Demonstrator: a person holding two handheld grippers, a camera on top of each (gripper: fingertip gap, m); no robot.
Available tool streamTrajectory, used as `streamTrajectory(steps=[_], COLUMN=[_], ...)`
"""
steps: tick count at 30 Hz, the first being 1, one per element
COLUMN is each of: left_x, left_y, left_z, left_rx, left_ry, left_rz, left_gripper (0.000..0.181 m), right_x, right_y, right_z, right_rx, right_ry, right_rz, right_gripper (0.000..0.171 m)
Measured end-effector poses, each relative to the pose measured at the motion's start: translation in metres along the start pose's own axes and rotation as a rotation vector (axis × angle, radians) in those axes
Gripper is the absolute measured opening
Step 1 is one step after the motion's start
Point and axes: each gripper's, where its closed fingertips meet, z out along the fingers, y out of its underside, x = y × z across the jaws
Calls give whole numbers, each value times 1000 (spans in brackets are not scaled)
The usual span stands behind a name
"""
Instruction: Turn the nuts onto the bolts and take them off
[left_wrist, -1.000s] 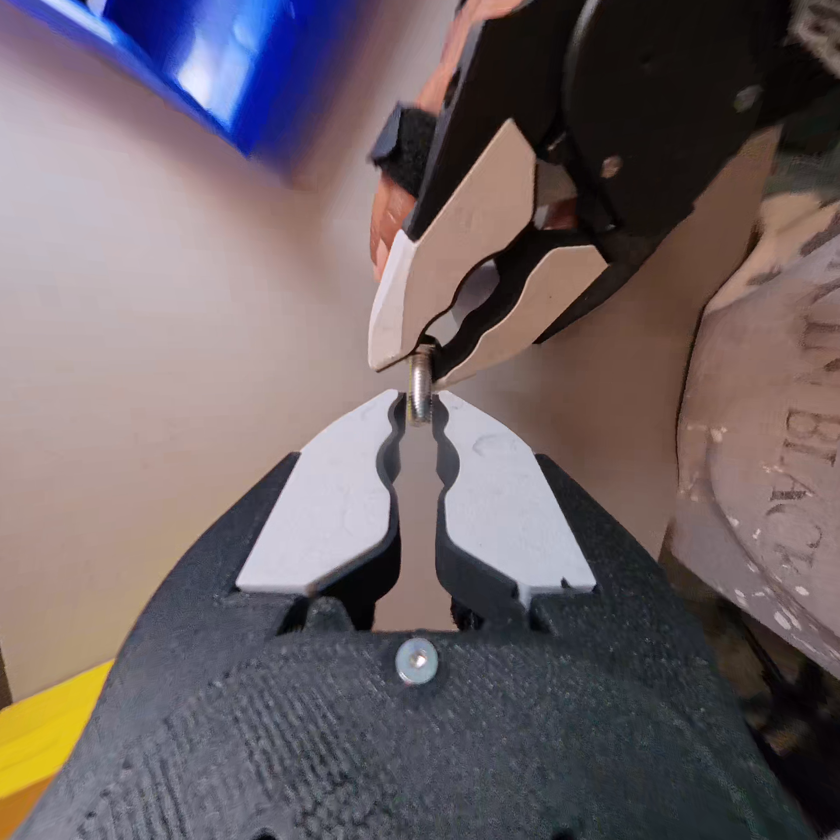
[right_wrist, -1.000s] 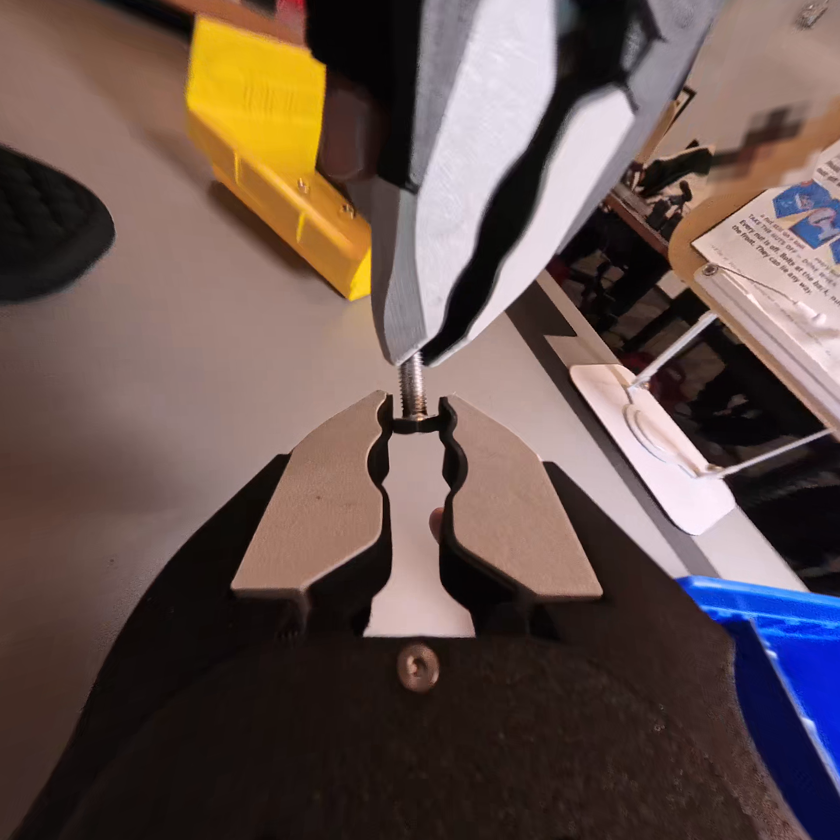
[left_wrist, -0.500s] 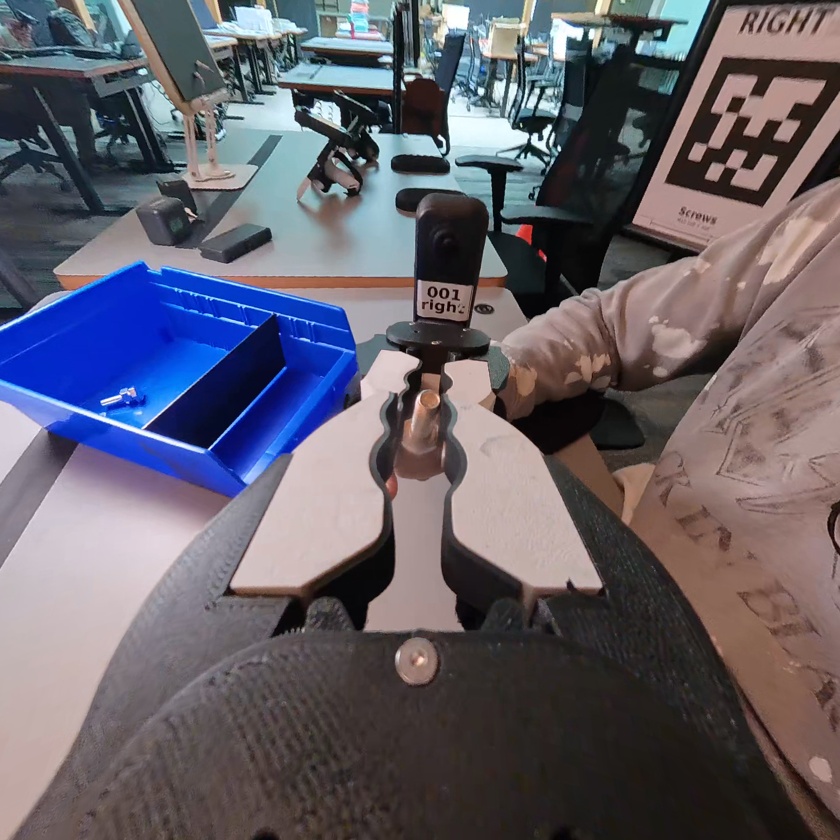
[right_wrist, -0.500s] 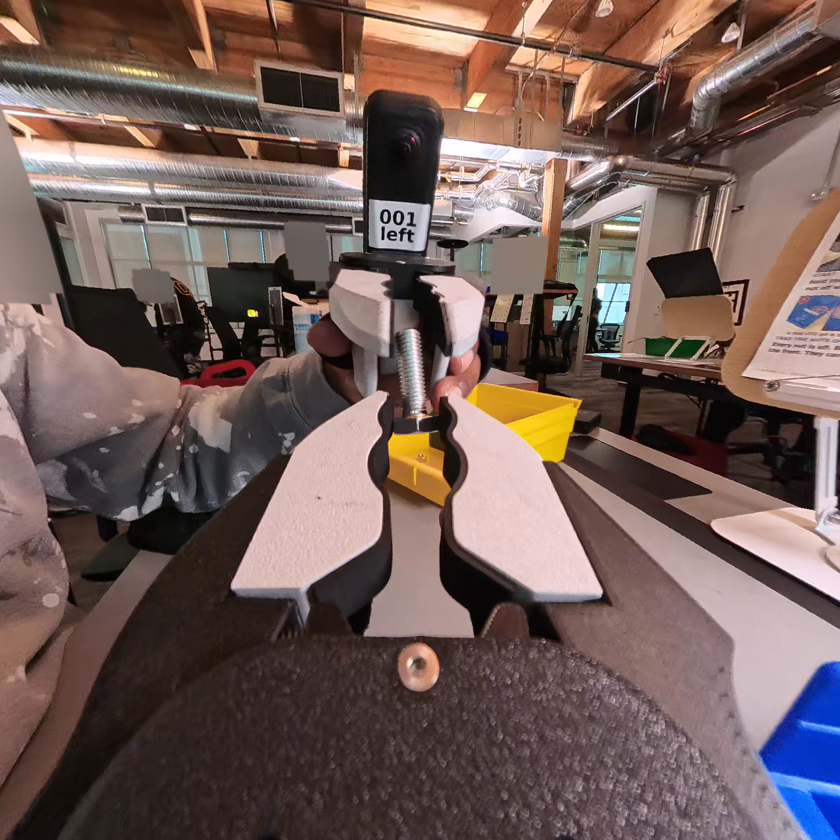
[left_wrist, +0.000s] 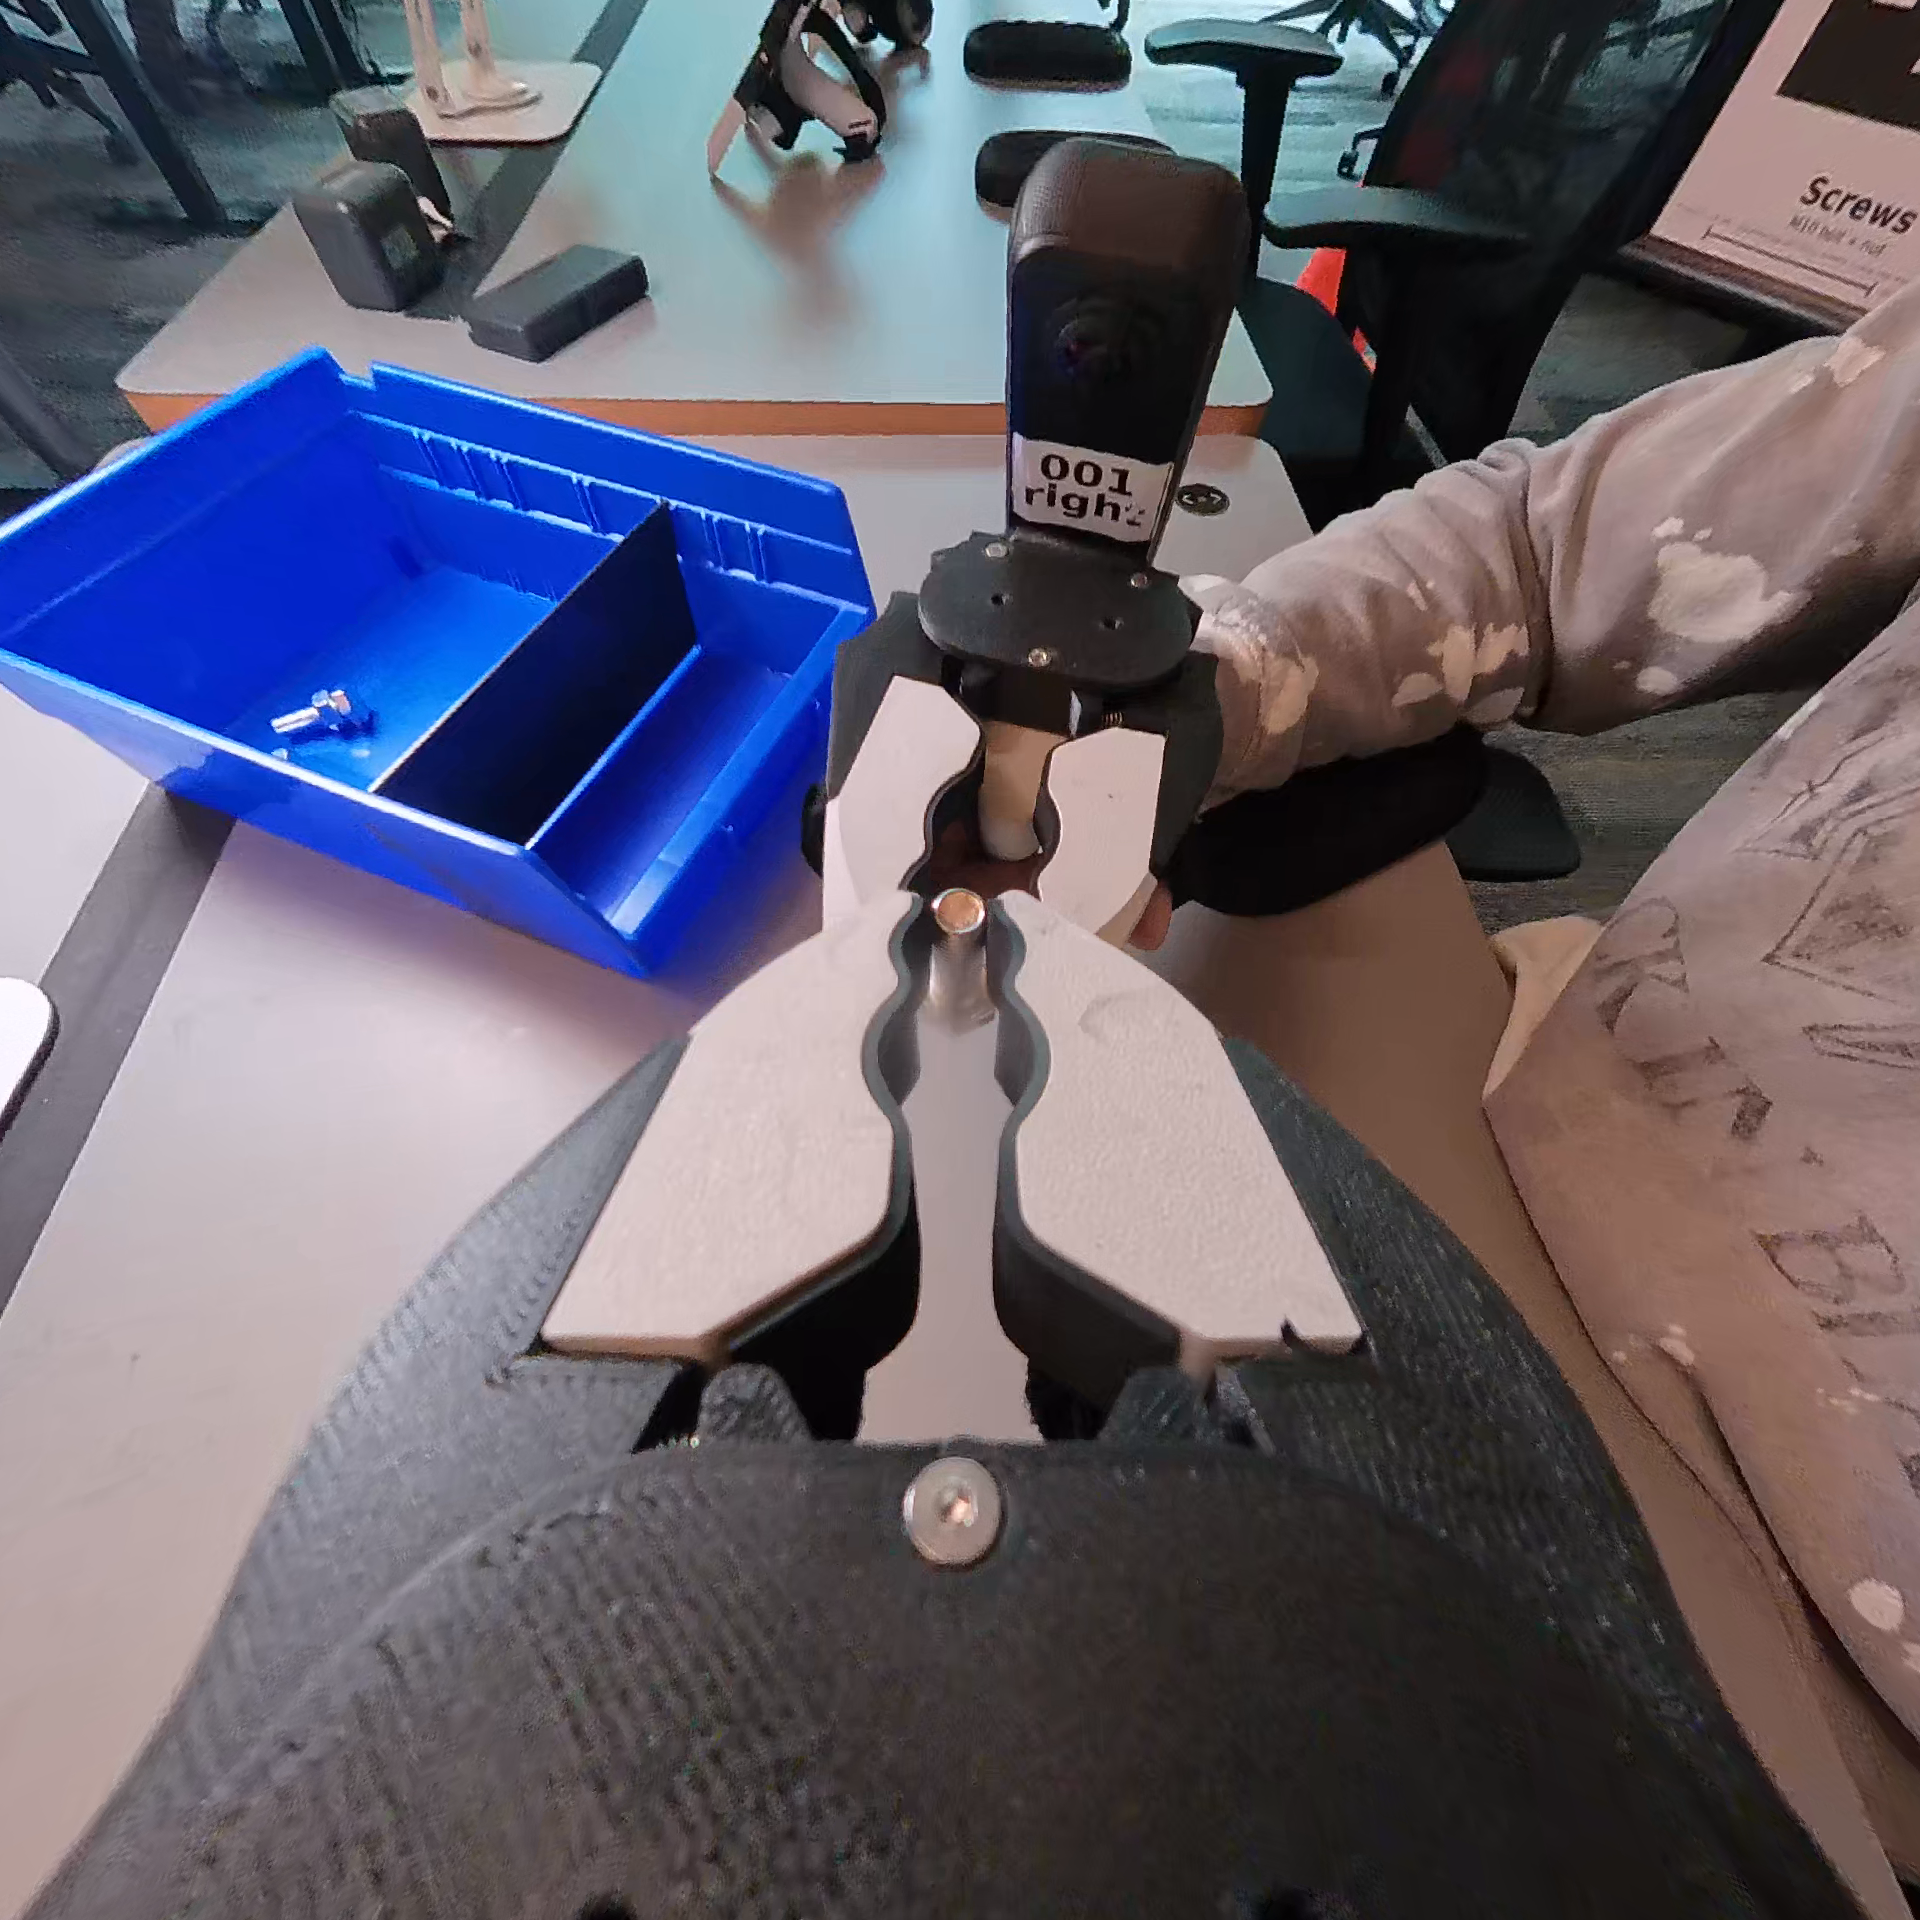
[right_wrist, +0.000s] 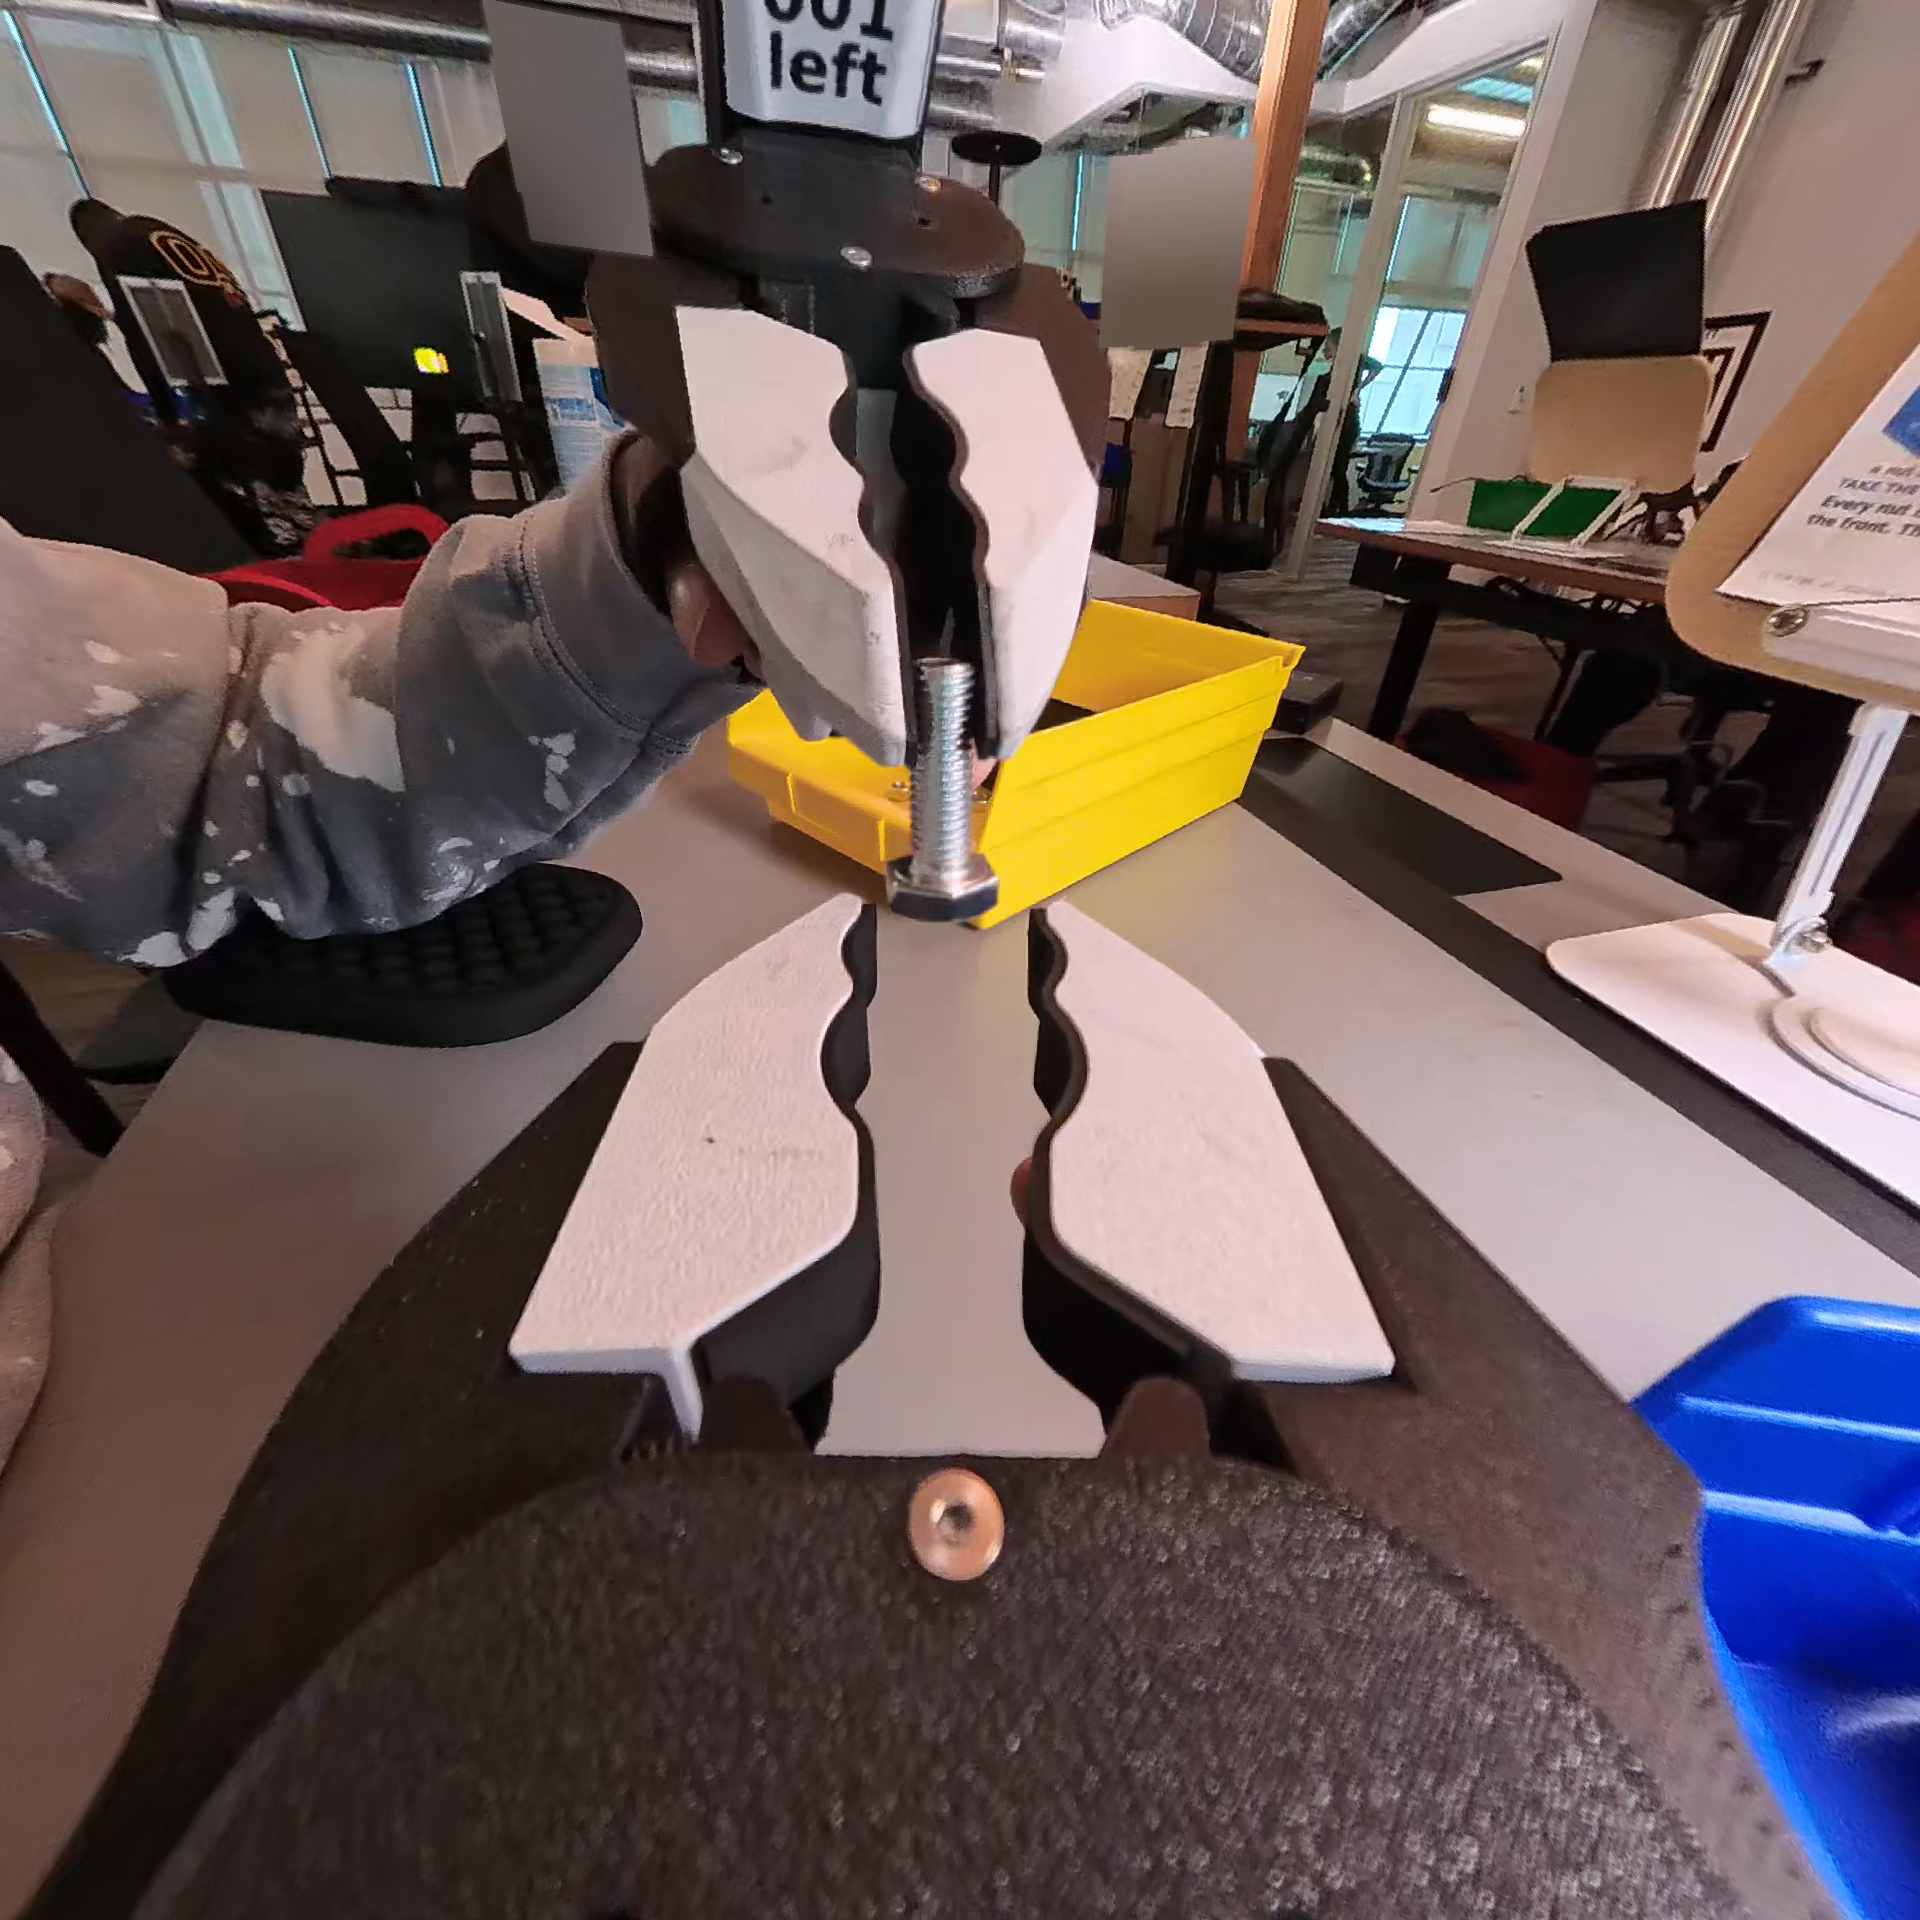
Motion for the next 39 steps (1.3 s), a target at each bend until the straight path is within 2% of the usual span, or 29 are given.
streamTrajectory(steps=[10, 24, 25, 26, 28, 30, 32, 34, 36, 39], left_x=[3, 7, 5, 1, -13, -34, -61, -87, -110, -122], left_y=[8, 3, 1, -3, -16, -24, -13, 21, 73, 157], left_z=[5, 5, 2, -5, -36, -85, -137, -182, -221, -250], left_rx=[-19, 8, 20, 36, 103, 179, 172, 68, -89, -272], left_ry=[35, 41, 34, 8, -88, -205, -365, -512, -656, -755], left_rz=[-5, -8, -20, -29, -41, -93, -171, -280, -419, -647], left_gripper=[10, 10, 14, 23, 30, 29, 29, 31, 32, 30], right_x=[-7, -10, -9, -8, -4, 2, 10, 16, 19, 21], right_y=[4, -1, -3, -4, -6, -8, -9, -9, -8, -4], right_z=[2, 1, 0, -1, -4, -9, -14, -17, -18, -17], right_rx=[-14, 12, 21, 24, 33, 40, 45, 44, 48, 39], right_ry=[-52, -67, -63, -56, -34, -12, 16, 36, 39, 47], right_rz=[22, 22, 21, 18, 15, 22, 26, 36, 53, 64], right_gripper=[19, 19, 19, 19, 18, 18, 19, 19, 19, 19])
